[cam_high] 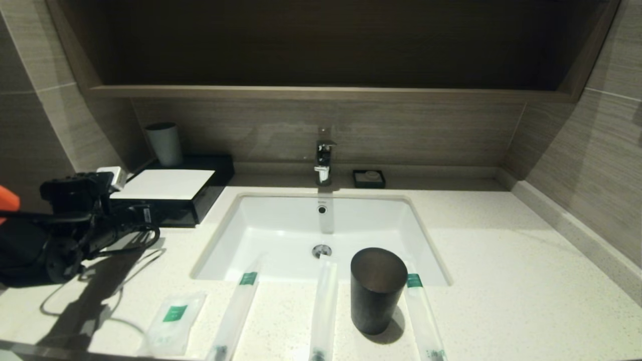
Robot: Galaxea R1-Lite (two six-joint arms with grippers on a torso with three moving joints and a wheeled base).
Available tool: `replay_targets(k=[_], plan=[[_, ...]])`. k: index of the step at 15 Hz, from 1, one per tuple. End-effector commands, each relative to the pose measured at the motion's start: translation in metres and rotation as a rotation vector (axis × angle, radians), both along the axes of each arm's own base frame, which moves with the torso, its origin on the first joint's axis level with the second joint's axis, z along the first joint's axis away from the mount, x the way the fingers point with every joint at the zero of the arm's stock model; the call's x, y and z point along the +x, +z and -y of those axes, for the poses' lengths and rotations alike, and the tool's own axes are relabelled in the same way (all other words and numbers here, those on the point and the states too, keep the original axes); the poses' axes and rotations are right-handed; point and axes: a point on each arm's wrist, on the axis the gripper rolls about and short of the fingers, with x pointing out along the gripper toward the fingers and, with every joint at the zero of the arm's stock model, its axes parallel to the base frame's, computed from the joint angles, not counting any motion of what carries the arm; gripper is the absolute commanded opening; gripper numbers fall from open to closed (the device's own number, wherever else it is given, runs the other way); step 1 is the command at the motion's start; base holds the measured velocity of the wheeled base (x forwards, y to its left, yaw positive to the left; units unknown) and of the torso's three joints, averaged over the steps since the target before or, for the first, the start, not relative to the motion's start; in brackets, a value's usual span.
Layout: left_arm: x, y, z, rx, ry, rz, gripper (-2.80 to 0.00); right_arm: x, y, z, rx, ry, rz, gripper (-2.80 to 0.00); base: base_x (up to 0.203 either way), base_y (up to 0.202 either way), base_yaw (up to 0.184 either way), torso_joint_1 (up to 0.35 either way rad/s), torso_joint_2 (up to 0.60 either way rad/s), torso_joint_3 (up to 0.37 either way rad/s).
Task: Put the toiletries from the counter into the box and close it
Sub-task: Open the drawer
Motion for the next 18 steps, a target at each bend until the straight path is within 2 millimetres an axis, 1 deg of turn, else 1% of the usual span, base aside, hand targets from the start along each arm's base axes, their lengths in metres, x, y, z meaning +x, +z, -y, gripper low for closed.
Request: replay_targets(k=[1,18], plan=[[0.0008,-0.0006,-0.0002,0.0,0.0,0.001,-2.8,0.0,0.0,0.0,0.0,0.0,0.0,-2.8,0.0,0.0,0.0,0.0,0.0,0.0],[0.0047,-0.0046,-0.001,-0.002,0.001,-0.011,-2.8,0.0,0.0,0.0,0.0,0.0,0.0,-2.8,0.0,0.0,0.0,0.0,0.0,0.0]])
